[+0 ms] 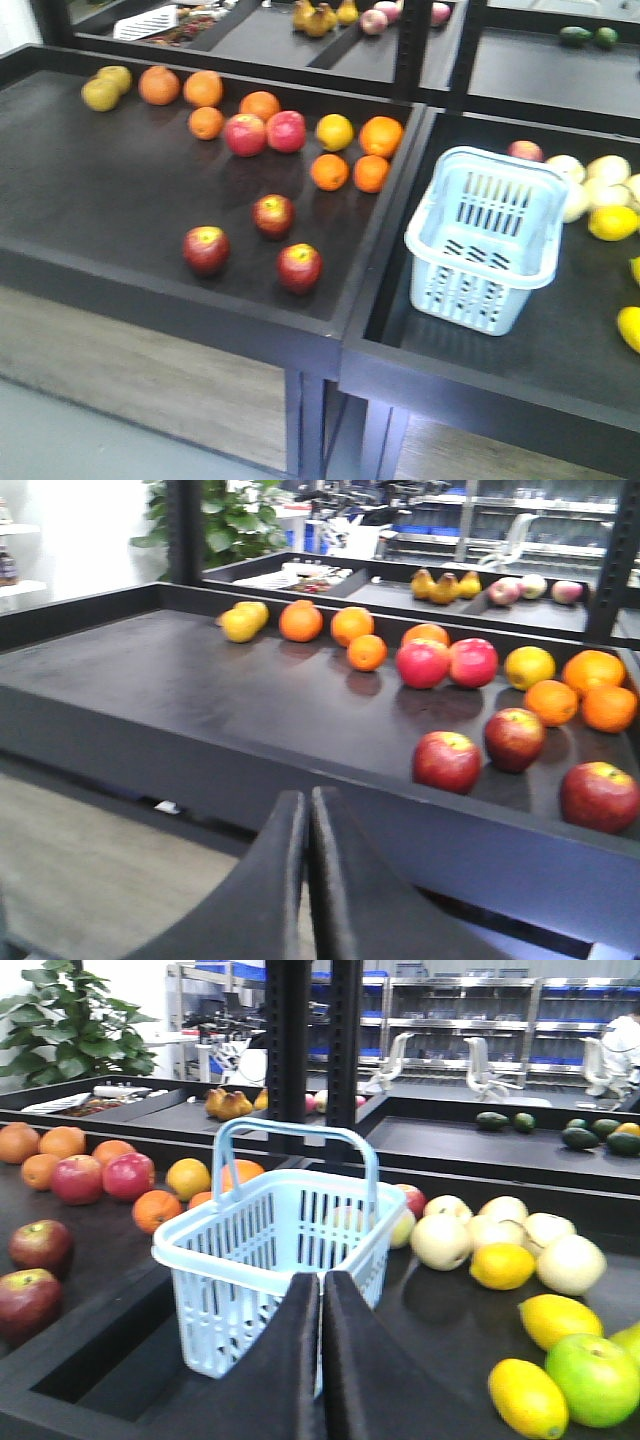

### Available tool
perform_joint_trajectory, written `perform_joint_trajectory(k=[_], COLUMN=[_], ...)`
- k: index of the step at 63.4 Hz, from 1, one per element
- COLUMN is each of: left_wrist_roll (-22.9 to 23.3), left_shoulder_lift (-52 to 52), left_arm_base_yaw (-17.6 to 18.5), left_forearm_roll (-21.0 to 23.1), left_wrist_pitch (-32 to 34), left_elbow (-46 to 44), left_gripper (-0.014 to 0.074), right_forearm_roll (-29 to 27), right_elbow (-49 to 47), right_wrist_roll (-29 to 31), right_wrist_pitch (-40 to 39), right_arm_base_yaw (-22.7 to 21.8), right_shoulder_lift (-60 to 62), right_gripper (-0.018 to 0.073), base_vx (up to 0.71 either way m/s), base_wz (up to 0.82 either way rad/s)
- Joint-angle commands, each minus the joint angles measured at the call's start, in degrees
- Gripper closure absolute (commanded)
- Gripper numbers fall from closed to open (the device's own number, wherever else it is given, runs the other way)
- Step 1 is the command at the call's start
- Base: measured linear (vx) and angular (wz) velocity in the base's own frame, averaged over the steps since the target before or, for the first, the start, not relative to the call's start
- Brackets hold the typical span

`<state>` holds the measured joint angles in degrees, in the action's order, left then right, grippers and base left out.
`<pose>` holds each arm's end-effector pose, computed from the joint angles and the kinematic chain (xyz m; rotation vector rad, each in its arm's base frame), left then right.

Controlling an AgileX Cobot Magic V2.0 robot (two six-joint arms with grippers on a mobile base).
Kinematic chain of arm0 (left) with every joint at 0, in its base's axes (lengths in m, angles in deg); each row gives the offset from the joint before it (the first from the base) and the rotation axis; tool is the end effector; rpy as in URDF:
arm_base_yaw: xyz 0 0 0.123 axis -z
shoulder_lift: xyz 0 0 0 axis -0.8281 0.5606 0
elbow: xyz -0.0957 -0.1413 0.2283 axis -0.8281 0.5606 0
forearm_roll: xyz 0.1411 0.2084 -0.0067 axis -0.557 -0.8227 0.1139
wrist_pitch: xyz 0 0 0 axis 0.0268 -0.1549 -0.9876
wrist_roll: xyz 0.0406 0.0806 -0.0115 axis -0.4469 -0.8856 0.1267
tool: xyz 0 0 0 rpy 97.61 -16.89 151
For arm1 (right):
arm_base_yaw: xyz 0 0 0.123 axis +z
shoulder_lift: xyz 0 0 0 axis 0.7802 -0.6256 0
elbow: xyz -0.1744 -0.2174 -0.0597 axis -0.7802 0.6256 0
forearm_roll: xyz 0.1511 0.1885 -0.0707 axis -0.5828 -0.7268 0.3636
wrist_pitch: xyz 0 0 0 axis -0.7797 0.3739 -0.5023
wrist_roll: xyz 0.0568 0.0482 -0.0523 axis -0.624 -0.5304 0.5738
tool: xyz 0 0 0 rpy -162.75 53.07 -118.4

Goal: Pick three apples into basket with both arms
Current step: 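Drive the base forward and turn toward the fruit display tables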

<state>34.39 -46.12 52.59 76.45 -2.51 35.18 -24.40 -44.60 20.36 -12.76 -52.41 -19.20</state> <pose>0.0559 0.0053 0.1909 -0.1340 1.6585 -0.0016 0.0567 -0.0019 0.1982 -0.0221 1.5681 -0.0686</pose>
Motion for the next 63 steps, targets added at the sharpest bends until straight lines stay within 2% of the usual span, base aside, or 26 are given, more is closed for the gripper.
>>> perform_joint_trajectory(k=[1,33,63], left_wrist_roll=[0.42,0.42,0.42], left_shoulder_lift=[-0.9,-0.9,-0.9], left_arm_base_yaw=[0.35,0.35,0.35], left_forearm_roll=[0.06,0.06,0.06], left_wrist_pitch=[3.99,3.99,3.99], left_elbow=[0.5,0.5,0.5], left_gripper=[0.0603,0.0603,0.0603], right_forearm_roll=[0.75,0.75,0.75], right_elbow=[0.8,0.8,0.8], right_wrist_roll=[0.5,0.5,0.5], right_wrist_pitch=[-4.48,-4.48,-4.48], right_arm_base_yaw=[-0.39,-0.39,-0.39], right_shoulder_lift=[0.74,0.74,0.74], right_gripper=[0.0564,0.0564,0.0564], base_vx=[0.07,0.1,0.14], base_wz=[-0.29,-0.32,-0.18])
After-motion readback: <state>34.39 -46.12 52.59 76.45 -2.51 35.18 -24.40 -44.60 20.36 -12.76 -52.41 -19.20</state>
